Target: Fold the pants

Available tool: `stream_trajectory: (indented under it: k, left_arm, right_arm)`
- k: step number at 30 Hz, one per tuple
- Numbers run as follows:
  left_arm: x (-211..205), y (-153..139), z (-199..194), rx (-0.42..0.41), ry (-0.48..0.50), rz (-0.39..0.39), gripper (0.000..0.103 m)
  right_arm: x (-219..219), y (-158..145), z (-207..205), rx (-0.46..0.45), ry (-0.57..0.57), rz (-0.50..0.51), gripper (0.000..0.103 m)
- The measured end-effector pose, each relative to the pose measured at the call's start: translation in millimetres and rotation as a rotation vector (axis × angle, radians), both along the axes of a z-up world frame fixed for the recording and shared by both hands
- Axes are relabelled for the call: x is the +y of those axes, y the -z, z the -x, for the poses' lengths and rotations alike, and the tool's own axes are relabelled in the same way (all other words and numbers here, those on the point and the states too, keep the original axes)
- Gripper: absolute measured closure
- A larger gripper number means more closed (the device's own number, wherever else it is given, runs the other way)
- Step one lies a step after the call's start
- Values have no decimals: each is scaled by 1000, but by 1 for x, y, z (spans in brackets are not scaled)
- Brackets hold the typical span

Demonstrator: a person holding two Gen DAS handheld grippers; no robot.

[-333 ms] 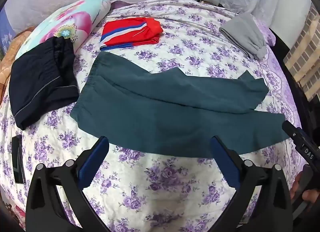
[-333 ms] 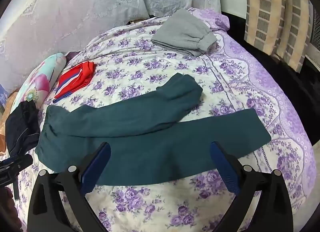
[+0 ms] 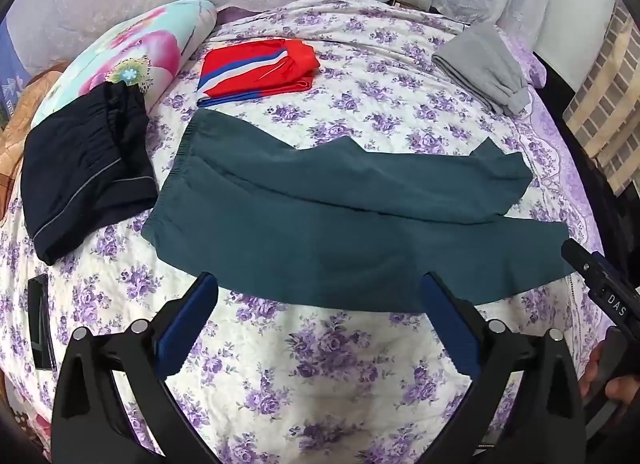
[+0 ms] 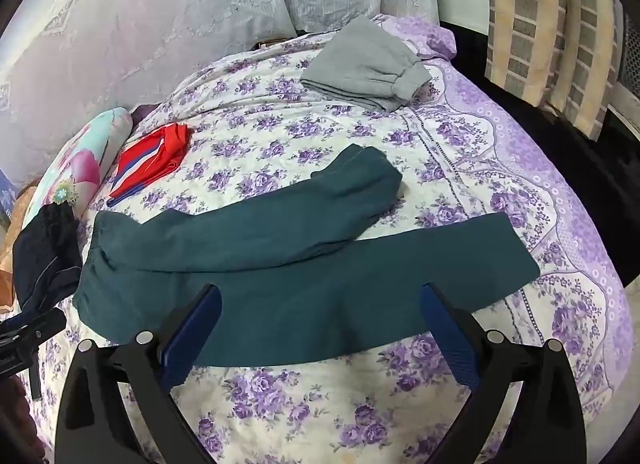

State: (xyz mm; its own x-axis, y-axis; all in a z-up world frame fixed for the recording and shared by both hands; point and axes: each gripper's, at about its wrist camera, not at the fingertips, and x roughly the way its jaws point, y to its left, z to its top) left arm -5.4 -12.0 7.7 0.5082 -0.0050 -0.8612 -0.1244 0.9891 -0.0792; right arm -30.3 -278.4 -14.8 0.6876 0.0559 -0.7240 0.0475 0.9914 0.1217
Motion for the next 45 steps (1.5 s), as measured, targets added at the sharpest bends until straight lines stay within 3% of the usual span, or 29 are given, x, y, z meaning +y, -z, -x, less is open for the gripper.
stream_trajectory:
  k: [9, 26, 45]
  left_arm:
    - [-9, -4, 2, -11, 19, -6, 5]
    - [-11, -7, 5, -22, 20, -2, 5]
    - [-13, -3, 1, -11, 32, -7, 5]
  right_arm:
    - [-19, -1, -1, 19, 32, -29, 4]
    - [-4, -2, -1, 5, -24, -21, 4]
    - [-6, 7, -2, 22, -13, -30, 4]
